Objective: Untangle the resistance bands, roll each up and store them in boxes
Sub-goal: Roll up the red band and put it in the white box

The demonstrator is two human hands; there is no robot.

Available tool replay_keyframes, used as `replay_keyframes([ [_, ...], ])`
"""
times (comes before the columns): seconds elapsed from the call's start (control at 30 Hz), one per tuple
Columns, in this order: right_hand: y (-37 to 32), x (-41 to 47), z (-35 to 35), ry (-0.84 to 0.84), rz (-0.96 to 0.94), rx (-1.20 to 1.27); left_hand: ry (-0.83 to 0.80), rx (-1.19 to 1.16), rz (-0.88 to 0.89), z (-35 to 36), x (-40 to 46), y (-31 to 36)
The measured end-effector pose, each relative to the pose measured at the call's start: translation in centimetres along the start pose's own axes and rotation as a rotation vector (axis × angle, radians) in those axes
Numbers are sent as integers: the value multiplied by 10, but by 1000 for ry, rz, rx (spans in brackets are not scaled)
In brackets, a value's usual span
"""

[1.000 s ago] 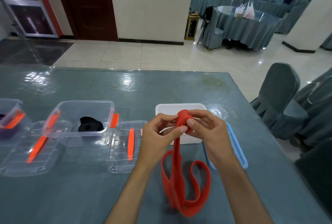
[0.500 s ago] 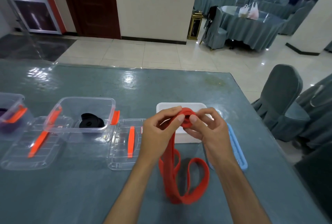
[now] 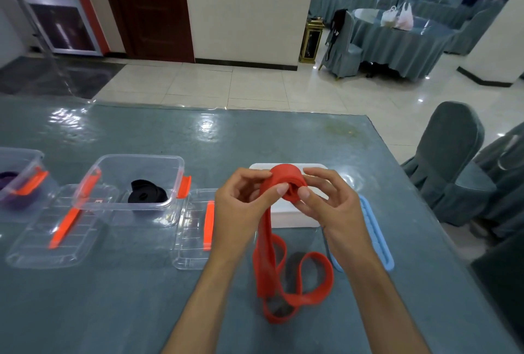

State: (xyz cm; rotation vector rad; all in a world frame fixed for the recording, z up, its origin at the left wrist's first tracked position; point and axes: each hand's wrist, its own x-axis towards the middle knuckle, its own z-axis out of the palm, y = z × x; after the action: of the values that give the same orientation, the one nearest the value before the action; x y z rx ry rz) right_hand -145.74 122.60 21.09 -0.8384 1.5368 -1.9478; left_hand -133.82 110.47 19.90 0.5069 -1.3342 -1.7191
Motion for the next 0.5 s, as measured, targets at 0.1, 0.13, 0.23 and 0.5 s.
replay_keyframes([
  [0.1,2,-1,2,-68,71,56,51,2,30,0,0,-4],
  [0.13,2,0,3,-67,81,30,55,29,39,0,0,-6],
  [0.23,-2,1,6,-14,69,-87,45,71,29,3,-2,-8],
  [0.5,-4,0,4,59,-19,-61,-167,93,-20,-6,0,-1],
])
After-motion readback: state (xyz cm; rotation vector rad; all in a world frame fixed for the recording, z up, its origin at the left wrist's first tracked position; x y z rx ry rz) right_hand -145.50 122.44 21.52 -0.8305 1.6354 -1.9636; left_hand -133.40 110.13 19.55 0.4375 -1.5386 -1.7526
